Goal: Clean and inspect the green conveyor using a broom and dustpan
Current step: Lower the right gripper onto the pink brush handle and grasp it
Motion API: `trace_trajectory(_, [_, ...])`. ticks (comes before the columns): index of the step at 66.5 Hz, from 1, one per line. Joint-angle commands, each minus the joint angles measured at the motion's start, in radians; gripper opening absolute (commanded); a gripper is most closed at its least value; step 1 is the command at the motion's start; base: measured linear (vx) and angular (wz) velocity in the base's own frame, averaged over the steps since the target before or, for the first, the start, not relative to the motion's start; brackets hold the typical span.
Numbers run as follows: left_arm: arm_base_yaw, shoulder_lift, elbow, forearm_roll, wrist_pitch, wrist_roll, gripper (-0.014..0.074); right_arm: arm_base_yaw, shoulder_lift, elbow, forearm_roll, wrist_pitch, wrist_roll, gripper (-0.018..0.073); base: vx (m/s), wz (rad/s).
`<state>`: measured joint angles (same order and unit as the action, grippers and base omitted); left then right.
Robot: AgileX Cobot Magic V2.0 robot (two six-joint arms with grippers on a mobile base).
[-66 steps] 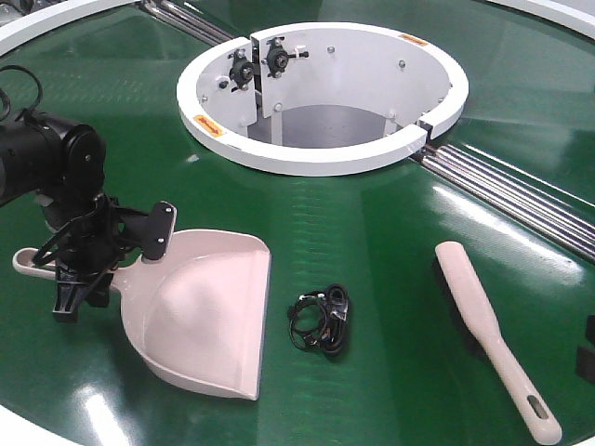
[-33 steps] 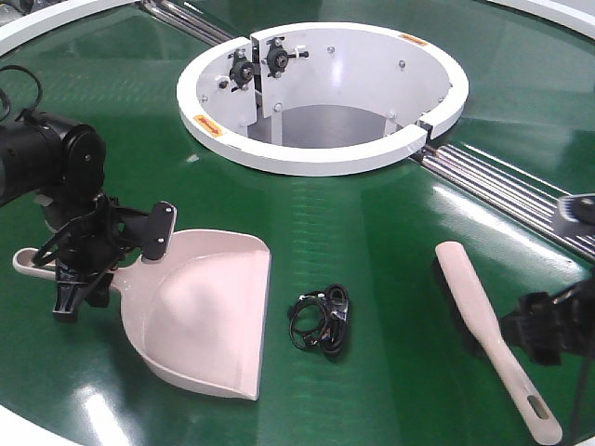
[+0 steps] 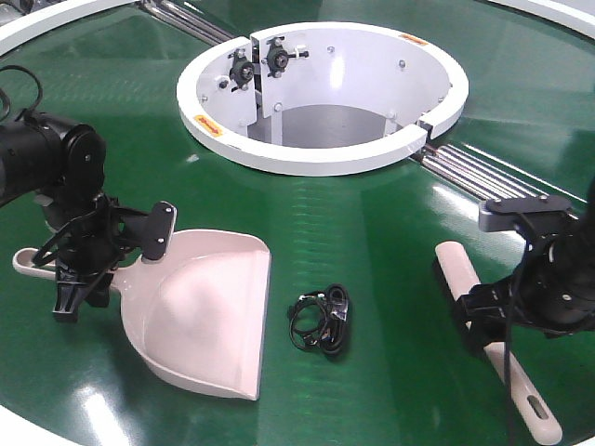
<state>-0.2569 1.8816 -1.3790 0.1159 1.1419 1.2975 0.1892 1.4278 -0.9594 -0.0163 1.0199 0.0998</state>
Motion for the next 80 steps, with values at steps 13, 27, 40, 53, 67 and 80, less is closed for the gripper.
trace_trajectory(13, [-0.009,-0.049,-0.028,-0.007,-0.009,-0.012,-0.0006,-0.001,0.100,-0.057,-0.007,0.017,-0.001,0.0514,0.00,0.00])
trace_trajectory(27, [-0.009,-0.049,-0.028,-0.007,-0.009,-0.012,-0.0006,-0.001,0.190,-0.068,0.002,0.024,0.000,0.0475,0.00,0.00])
trace_trajectory(40, [-0.009,-0.049,-0.028,-0.007,-0.009,-0.012,-0.0006,-0.001,0.246,-0.068,0.003,0.003,0.008,0.0424,0.00,0.00])
trace_trajectory(53, [-0.009,-0.049,-0.028,-0.007,-0.009,-0.012,-0.0006,-0.001,0.254,-0.068,0.003,-0.011,0.007,0.0257,0.00,0.00])
trace_trajectory(67, [-0.009,-0.049,-0.028,-0.007,-0.009,-0.012,-0.0006,-0.001,0.250,-0.068,0.001,-0.006,0.008,-0.0016,0.00,0.00])
trace_trajectory(80, [-0.009,-0.049,-0.028,-0.007,-0.009,-0.012,-0.0006,-0.001,0.181,-0.067,0.001,-0.003,0.027,-0.0009,0.00,0.00])
